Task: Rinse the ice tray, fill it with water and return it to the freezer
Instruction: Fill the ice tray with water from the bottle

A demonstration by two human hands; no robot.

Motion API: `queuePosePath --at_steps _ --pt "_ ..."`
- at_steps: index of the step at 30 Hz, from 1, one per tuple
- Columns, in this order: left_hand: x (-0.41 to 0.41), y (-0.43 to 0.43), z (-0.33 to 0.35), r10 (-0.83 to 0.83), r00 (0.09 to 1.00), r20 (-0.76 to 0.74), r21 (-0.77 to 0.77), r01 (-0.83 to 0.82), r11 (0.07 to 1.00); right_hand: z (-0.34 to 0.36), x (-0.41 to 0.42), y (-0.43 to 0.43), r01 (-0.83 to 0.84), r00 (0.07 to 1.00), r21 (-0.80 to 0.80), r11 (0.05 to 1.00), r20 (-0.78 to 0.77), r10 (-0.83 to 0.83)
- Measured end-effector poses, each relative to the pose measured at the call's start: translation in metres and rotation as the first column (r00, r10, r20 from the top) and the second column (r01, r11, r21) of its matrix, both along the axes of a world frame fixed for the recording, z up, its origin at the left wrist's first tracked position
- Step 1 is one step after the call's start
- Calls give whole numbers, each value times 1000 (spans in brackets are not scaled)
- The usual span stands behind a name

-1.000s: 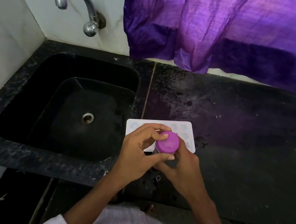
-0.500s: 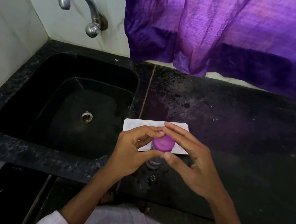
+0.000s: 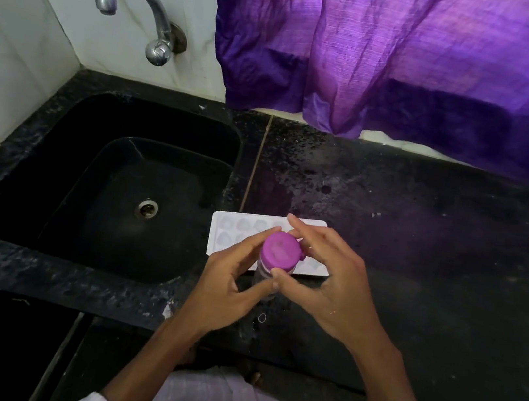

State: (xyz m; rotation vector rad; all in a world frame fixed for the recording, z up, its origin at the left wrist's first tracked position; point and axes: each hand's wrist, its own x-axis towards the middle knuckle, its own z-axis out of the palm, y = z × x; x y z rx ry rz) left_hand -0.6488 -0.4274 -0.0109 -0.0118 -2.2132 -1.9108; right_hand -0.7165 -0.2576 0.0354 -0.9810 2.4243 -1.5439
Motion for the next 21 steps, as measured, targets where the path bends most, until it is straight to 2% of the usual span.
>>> queuePosePath --at_steps 3,8,10,13,15,17,21 --pt "-3 4 -2 25 1000 5 -2 -25 1000 -3 1 -8 38 999 40 998 -39 -37" --pt "-6 8 2 44 999 15 -29 -43 999 -3 1 -14 214 971 62 975 -125 -205" --pt "-7 7 0 55 998 9 -55 -54 997 -4 3 -18 258 965 110 960 -86 -250" --pt "-6 4 -2 51 999 15 -42 -50 998 3 7 -17 99 985 172 980 120 -121" --pt "-5 4 -2 56 998 14 -40 -56 998 9 6 -11 -43 982 99 994 189 24" --pt "-4 5 -2 59 998 12 -26 -59 998 11 7 -7 -75 983 26 997 169 69" --pt "-5 6 0 54 998 29 1 -54 999 8 8 -7 43 999 24 999 31 -44"
